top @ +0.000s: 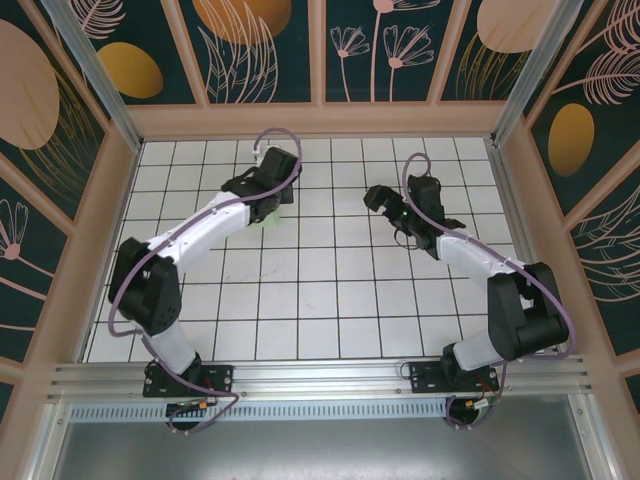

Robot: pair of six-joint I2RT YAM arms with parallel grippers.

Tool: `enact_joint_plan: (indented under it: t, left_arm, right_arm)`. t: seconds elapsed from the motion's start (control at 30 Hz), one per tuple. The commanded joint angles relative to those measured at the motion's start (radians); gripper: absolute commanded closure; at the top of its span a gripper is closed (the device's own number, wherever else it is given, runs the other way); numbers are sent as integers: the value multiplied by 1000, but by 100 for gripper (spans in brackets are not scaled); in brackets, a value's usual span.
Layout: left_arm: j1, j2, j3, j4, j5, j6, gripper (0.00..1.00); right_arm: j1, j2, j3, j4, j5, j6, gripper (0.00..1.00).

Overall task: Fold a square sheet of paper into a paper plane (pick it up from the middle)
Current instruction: Turn over the paper at the center of the table.

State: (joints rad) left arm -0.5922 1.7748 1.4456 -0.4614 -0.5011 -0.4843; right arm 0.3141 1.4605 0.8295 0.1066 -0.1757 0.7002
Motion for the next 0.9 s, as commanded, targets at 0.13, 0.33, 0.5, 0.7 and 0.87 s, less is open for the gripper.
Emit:
enact_joint_plan:
  t: [0.13, 0.33, 0.5, 0.7, 0.87]
  left_arm:
    - [-49, 211, 101, -136, -286, 64, 90]
    - [-89, 287, 77, -72, -220, 50, 89]
    - [-110, 313, 58, -56, -165, 34, 88]
    - [-110, 309, 3, 19, -11, 9, 85]
    - [-110, 324, 11, 36, 74, -10, 81]
  right_arm:
    - [-23, -2, 32, -68, 80, 21, 1]
    - [-31, 4, 59, -134, 165, 56, 1]
    - [-35, 12, 89, -180, 186, 78, 1]
    - [-35, 17, 100, -221, 173, 84, 1]
    - [-34, 23, 106, -243, 168, 78, 1]
